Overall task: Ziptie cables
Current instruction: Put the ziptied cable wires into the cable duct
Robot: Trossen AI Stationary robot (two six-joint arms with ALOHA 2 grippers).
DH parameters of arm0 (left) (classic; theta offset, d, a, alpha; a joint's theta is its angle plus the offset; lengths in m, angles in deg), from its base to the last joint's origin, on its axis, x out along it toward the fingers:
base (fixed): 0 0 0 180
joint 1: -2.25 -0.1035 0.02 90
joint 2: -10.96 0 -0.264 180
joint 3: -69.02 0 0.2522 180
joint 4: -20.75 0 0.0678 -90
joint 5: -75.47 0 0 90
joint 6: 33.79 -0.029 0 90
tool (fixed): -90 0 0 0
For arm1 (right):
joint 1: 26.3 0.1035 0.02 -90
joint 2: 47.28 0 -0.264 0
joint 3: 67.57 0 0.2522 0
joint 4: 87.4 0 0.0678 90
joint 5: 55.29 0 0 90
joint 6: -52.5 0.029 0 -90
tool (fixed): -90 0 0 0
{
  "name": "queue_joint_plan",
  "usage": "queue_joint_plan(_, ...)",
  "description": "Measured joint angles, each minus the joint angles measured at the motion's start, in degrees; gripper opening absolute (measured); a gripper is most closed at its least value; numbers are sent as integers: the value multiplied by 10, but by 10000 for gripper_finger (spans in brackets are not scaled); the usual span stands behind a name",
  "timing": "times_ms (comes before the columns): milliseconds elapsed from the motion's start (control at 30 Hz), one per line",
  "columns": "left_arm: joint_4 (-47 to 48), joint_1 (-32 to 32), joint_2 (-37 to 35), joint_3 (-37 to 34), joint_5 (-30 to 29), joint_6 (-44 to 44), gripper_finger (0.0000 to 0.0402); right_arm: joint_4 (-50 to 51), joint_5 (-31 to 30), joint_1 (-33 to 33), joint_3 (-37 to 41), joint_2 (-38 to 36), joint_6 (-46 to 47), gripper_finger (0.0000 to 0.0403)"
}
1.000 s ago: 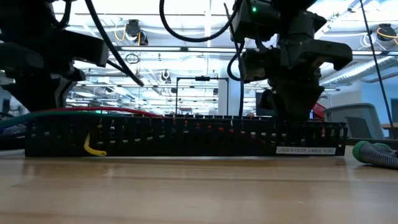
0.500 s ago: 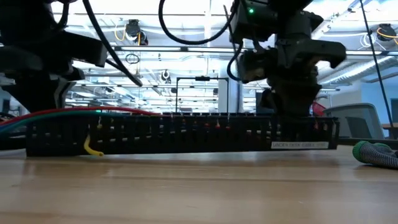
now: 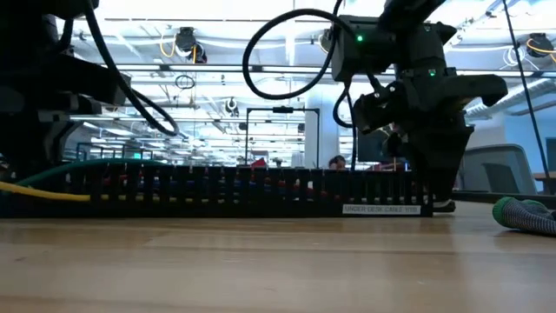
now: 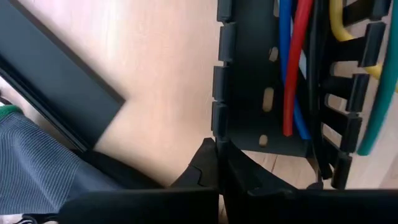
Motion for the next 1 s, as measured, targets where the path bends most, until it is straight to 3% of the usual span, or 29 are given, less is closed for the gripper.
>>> queue_joint_plan(400,-56,1,0,5,11,-29,0,-9,-1,-3,1,0,23,21)
queue_joint_plan(833,-63,0,0,7,24,-56,4,-10,-63,-16,0,-1,-7,124)
queue_joint_plan(1000,-68,0,0,7,21,-56,23,-6,-119,-19,-1,-10,-34,160)
